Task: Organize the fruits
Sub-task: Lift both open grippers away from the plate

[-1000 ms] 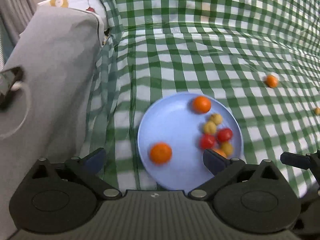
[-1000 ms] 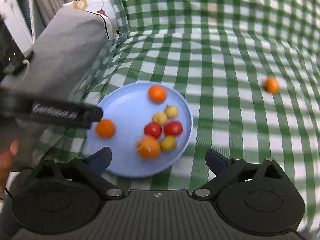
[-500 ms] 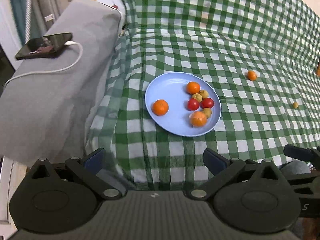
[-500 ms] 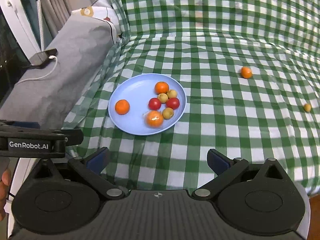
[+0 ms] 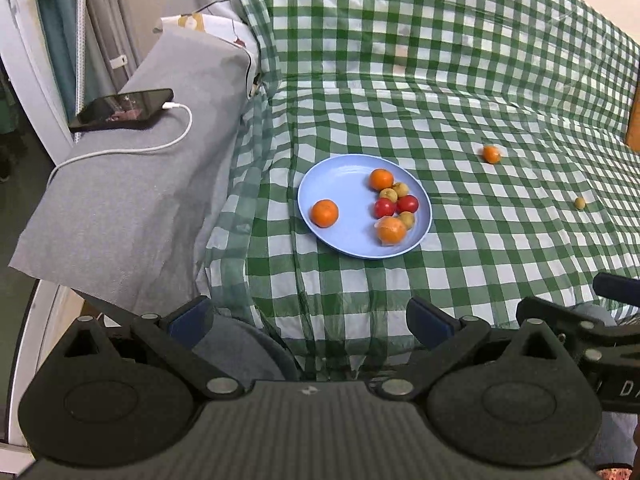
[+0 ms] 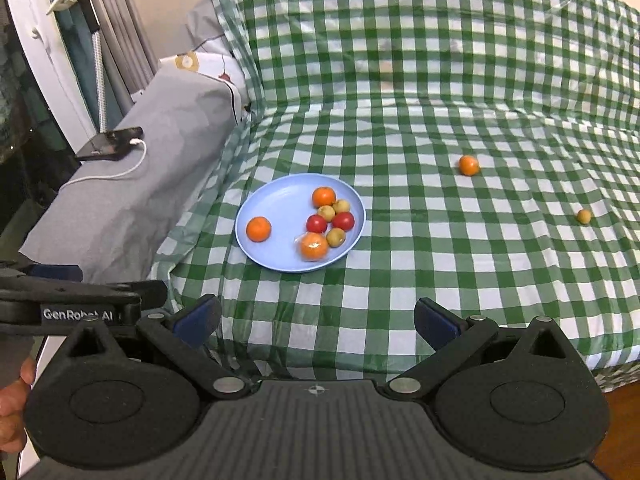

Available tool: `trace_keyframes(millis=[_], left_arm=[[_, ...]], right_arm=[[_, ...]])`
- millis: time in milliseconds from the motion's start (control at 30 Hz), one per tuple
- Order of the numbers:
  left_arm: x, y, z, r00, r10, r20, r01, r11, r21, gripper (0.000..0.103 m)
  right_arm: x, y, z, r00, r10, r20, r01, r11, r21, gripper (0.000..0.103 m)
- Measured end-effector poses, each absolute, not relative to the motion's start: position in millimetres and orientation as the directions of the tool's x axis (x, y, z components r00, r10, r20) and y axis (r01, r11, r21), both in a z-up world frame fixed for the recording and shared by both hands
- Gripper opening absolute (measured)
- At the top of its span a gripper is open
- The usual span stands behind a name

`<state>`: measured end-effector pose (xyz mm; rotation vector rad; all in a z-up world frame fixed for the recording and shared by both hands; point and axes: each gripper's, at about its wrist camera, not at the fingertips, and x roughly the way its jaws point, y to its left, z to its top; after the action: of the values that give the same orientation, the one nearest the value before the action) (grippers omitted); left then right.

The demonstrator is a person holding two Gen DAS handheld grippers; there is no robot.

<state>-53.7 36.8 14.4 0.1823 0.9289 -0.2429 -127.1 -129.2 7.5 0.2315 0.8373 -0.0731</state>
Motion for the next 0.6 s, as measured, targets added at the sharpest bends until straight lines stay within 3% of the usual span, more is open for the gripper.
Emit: trace_keyframes(millis=[600], left_arm=[[-75, 33, 22, 0.595, -0.126, -0.794, 0.297, 0.952, 0.072, 0.103]], right_arm=[[-148, -127, 18, 0.701, 0.027, -0.712, 0.149, 0.972, 0.184, 0.102]])
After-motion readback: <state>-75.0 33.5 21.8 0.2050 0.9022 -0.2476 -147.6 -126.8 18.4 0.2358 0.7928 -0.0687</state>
